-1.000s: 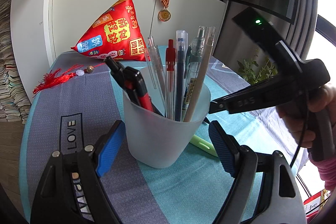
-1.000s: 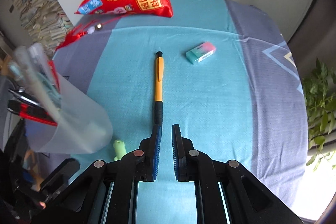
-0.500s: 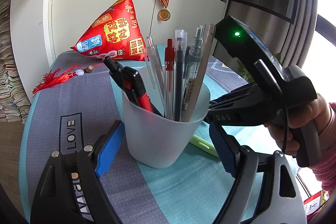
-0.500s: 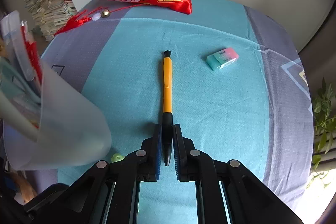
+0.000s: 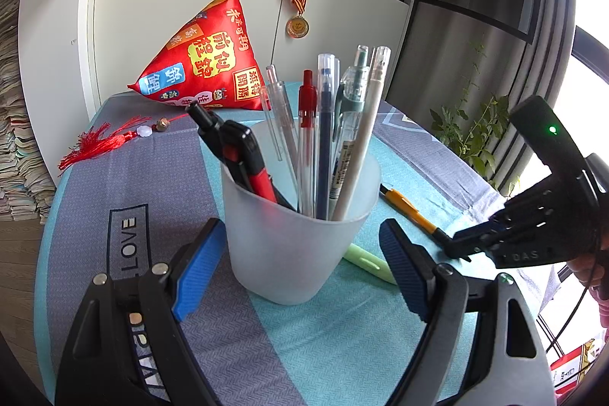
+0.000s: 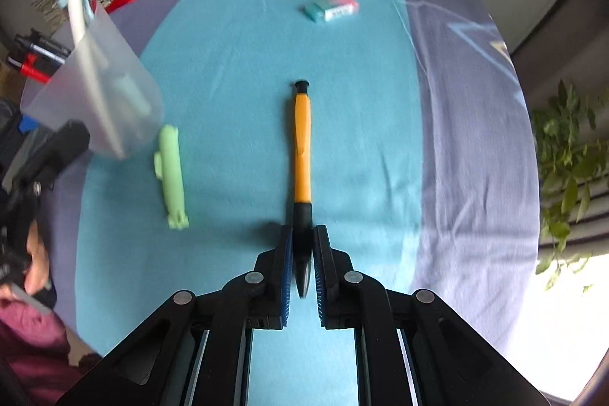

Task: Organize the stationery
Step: 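Move the right gripper to the yellow mechanical pencil and grasp it, then lift the yellow pencil and drop it into the cup held by the left gripper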

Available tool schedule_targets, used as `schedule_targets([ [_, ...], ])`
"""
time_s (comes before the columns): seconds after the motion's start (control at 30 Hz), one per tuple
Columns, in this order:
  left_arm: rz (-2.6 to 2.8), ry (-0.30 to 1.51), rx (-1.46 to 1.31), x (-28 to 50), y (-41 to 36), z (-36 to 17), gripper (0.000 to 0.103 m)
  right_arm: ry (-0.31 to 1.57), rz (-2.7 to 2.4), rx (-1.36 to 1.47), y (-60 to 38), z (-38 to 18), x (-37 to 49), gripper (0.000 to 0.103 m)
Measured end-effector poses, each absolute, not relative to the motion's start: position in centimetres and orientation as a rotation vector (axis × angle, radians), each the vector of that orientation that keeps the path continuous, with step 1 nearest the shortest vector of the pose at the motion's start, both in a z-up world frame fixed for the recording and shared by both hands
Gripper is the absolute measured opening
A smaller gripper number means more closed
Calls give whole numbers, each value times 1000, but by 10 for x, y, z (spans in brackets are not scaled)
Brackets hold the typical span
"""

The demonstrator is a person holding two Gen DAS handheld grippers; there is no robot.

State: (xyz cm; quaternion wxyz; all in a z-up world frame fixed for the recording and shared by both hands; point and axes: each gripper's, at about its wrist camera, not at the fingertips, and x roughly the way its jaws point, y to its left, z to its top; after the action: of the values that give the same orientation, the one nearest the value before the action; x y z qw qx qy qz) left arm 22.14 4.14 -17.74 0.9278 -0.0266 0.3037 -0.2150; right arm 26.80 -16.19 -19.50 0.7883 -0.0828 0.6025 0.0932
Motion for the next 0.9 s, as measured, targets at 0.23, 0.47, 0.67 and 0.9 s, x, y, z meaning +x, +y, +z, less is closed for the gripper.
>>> schedule_targets([
  [0.23, -441, 625, -56, 221, 41, -178, 82, 1260, 191, -120, -177, -183, 277, 31],
  [0.47, -441, 627, -56, 221, 41, -178, 82, 1198, 157, -167, -162, -180, 318, 35],
  [0.67, -441, 627, -56, 220, 40, -178, 82, 1241, 167, -217, -143, -195, 342, 35],
  [0.9, -441, 629, -54, 222, 40, -179, 83, 1256, 189, -169, -140, -198, 352, 14],
])
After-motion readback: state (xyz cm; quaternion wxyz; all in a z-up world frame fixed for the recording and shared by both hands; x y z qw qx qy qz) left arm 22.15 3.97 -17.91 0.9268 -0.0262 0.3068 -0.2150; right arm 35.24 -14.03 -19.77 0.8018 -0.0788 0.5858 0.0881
